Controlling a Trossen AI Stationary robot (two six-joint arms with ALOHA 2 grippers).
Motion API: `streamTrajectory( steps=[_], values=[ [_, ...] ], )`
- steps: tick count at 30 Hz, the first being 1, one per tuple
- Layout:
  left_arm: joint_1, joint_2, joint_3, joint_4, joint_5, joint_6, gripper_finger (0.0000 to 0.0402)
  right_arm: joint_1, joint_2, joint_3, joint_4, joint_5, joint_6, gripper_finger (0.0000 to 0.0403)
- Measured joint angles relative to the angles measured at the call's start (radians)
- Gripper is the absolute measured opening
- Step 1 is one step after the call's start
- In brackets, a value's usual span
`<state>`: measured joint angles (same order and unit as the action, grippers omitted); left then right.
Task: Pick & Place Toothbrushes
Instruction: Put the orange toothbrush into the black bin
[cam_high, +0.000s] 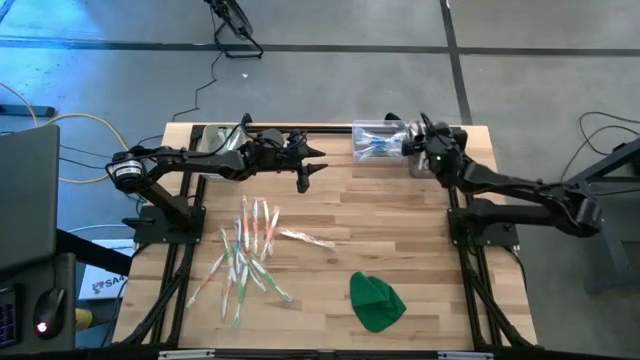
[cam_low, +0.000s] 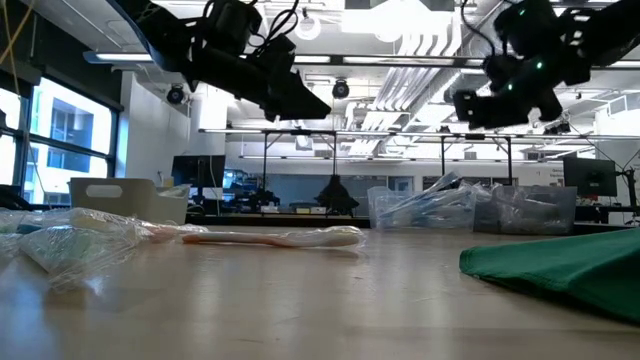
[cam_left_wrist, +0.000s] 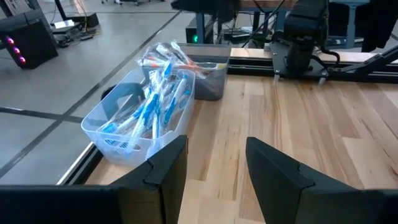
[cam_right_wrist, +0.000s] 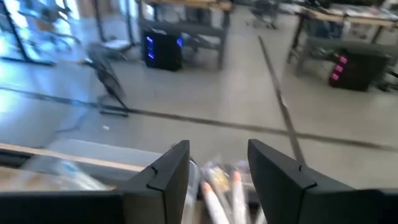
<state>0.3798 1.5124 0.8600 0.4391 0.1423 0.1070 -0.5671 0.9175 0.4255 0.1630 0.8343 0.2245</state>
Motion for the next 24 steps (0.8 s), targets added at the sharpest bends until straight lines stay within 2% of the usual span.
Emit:
streamTrajectory(
  steps=[3, 8, 18, 21, 24],
  values=[
    [0.0, 0.0, 0.0, -0.002, 0.0, -0.006, 0.0161, 0.047, -0.038, 0.0, 0.046, -0.035, -0.044, 0.0151],
    [0.0, 0.0, 0.001, -0.004, -0.001, -0.007, 0.0161, 0.105, -0.076, 0.0, 0.142, -0.19, -0.11, 0.0149],
    [0.0, 0.0, 0.002, -0.055, -0.001, -0.01, 0.0161, 0.145, -0.072, 0.0, 0.223, -0.762, -0.177, 0.0148],
    [0.0, 0.0, 0.002, -0.048, -0.001, -0.01, 0.0161, 0.144, -0.072, 0.0, 0.224, -0.837, -0.169, 0.0148],
    [0.0, 0.0, 0.002, -0.038, -0.001, -0.03, 0.0161, 0.145, -0.072, 0.0, 0.224, -0.863, -0.12, 0.0148]
  ],
)
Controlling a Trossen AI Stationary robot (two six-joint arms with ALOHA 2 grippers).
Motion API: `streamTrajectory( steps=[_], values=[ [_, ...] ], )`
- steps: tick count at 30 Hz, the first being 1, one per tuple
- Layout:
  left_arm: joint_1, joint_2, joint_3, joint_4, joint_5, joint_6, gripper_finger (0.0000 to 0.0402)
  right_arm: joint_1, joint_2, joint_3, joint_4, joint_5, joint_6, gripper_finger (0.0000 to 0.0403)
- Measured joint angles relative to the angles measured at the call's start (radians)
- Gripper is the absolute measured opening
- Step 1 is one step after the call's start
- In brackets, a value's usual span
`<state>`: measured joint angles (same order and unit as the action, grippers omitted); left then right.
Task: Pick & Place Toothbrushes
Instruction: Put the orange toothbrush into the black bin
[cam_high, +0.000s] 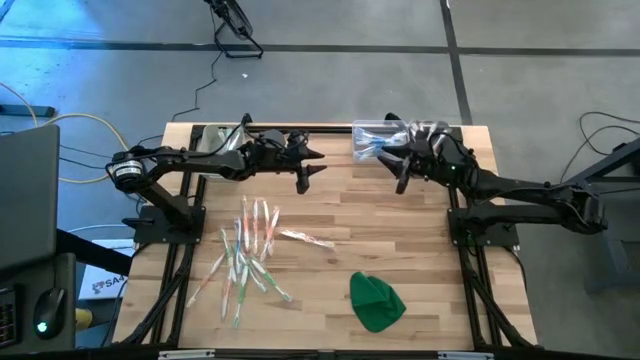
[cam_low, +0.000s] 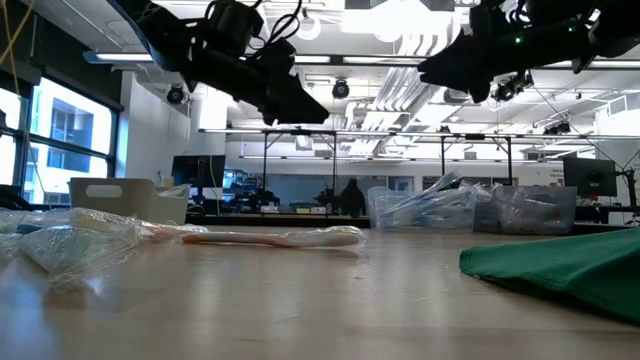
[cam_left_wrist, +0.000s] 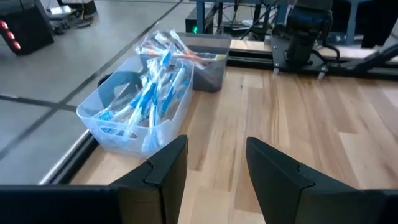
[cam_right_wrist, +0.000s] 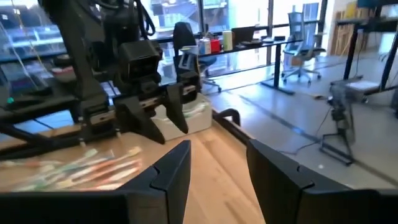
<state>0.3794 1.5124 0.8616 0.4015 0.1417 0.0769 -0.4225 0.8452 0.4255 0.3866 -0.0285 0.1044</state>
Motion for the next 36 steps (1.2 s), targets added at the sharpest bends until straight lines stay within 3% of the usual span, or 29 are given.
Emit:
streamTrajectory(
  steps=[6, 12, 15, 20, 28, 36],
  values=[
    [-0.016, 0.0, 0.0, -0.051, 0.01, -0.059, 0.0161, 0.058, 0.019, 0.0, 0.005, -0.033, 0.032, 0.0148],
    [-0.111, -0.035, 0.0, -0.112, 0.007, -0.039, 0.0161, 0.18, 0.094, 0.0, 0.042, -0.002, 0.03, 0.0148],
    [-0.173, -0.095, 0.0, -0.158, -0.067, -0.013, 0.0156, 0.237, 0.146, 0.0, 0.088, 0.003, 0.03, 0.0148],
    [-0.26, -0.209, -0.005, -0.254, -0.187, 0.048, 0.0126, 0.321, 0.236, 0.0, 0.19, 0.003, 0.018, 0.0148],
    [-0.33, -0.385, -0.129, -0.243, -0.195, -0.002, 0.0066, 0.441, 0.412, 0.0, 0.358, 0.048, -0.005, 0.0148],
    [-0.39, -0.546, -0.234, -0.225, -0.205, -0.047, 0.0032, 0.536, 0.607, 0.124, 0.335, 0.111, -0.005, 0.0149]
  ],
)
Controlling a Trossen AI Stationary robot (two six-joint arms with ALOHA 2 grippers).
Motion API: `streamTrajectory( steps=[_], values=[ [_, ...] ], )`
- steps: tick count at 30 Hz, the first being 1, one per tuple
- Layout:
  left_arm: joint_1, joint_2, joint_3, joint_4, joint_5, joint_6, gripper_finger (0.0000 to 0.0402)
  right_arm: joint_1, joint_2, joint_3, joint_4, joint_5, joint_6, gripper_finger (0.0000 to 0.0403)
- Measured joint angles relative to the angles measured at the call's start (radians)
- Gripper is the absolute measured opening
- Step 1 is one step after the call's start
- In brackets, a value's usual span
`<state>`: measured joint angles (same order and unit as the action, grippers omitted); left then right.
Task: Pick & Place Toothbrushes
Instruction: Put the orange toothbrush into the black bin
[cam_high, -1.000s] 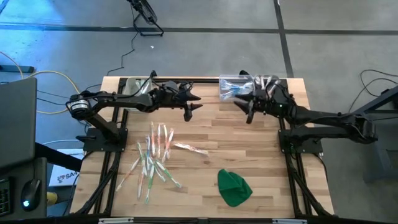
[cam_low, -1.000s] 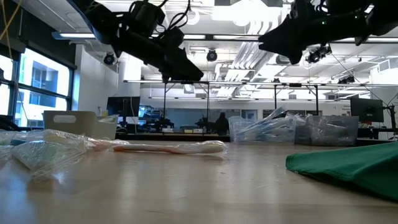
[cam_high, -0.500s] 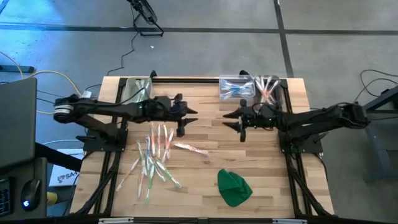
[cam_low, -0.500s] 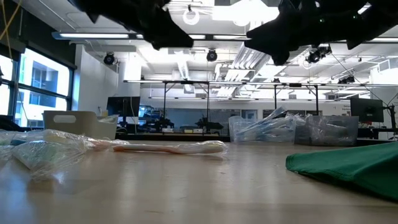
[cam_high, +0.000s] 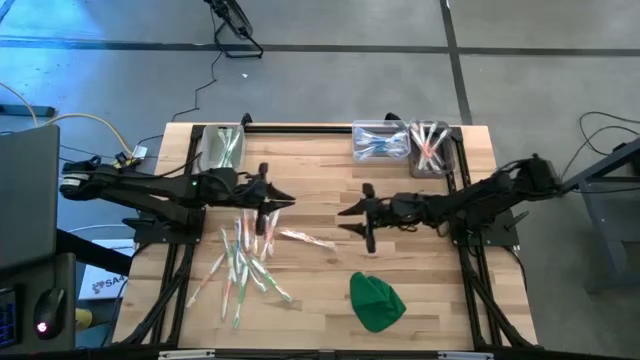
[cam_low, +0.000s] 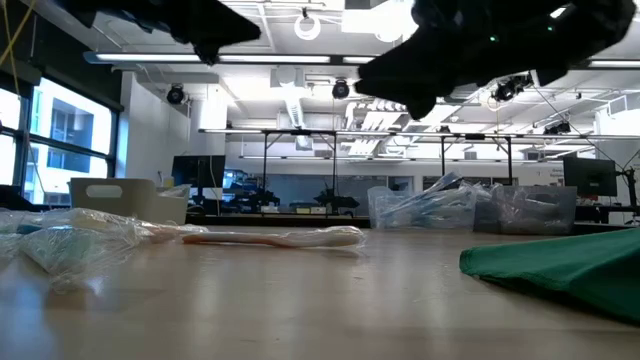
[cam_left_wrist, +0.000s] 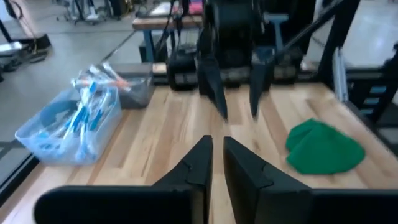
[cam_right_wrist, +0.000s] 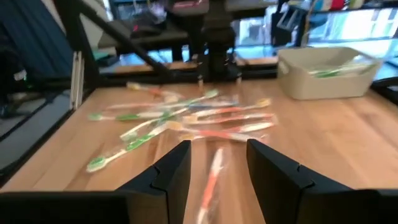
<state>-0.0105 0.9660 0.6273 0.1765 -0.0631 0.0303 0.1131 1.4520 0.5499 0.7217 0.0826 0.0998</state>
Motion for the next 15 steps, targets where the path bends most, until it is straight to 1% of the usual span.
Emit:
streamTrajectory(
  steps=[9, 15],
  values=[
    [-0.025, -0.119, -0.009, 0.003, 0.003, -0.013, 0.0028, 0.02, 0.236, 0.194, -0.152, 0.0, -0.002, 0.0149],
    [-0.022, -0.142, -0.008, -0.014, 0.002, -0.017, 0.0028, 0.02, 0.372, 0.256, -0.15, -0.005, -0.016, 0.0149]
  ],
)
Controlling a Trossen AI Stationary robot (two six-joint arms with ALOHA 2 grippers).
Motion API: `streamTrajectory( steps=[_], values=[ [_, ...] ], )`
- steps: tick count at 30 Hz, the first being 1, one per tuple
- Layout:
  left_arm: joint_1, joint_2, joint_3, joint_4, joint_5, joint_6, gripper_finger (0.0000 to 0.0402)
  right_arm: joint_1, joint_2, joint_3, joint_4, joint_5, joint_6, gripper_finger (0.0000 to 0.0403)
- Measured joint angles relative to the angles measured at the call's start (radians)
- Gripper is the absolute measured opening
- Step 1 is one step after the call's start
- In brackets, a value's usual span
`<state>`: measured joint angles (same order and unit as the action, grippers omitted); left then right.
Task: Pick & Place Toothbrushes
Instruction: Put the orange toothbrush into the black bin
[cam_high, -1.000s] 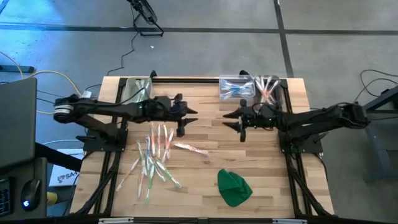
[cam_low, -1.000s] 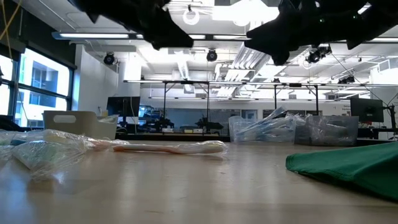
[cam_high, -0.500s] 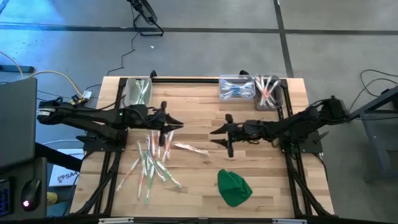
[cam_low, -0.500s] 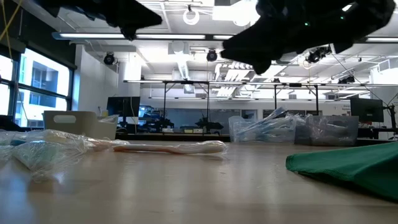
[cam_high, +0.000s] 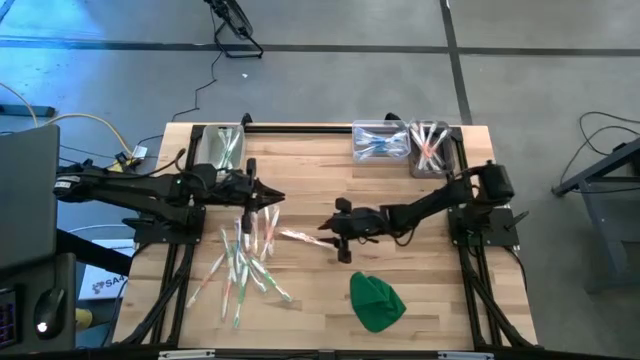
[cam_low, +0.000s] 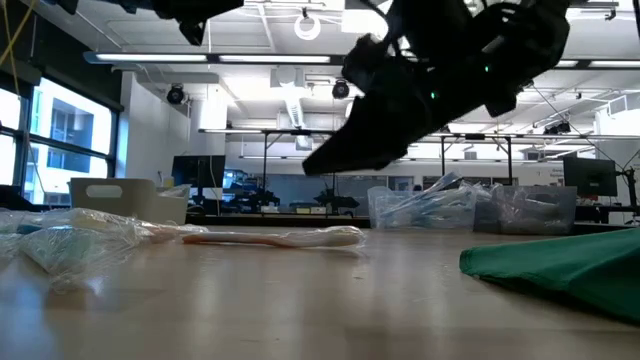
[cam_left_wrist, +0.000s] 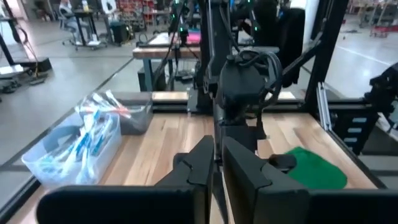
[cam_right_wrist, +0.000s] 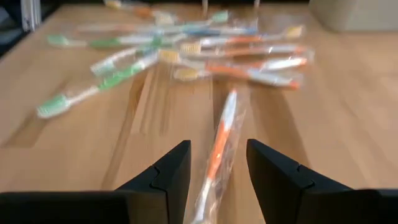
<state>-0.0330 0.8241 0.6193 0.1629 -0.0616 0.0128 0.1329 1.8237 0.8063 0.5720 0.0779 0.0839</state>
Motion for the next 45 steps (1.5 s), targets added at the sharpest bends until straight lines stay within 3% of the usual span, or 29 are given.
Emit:
streamTrajectory(
  steps=[10, 32, 36, 45],
  values=[
    [0.0, -0.001, 0.0, -0.008, 0.0, -0.018, 0.0028, 0.005, 0.131, 0.072, -0.022, -0.008, -0.001, 0.0149],
    [0.0, 0.0, 0.0, -0.009, 0.0, -0.022, 0.0028, 0.005, 0.18, 0.081, -0.105, 0.019, -0.004, 0.0147],
    [0.0, 0.0, 0.0, -0.009, 0.0, -0.022, 0.0028, 0.005, 0.18, 0.081, -0.117, 0.021, -0.005, 0.012],
    [0.0, 0.0, 0.0, -0.009, 0.0, -0.022, 0.0028, 0.005, 0.18, 0.081, -0.118, 0.014, -0.004, 0.002]
  ],
)
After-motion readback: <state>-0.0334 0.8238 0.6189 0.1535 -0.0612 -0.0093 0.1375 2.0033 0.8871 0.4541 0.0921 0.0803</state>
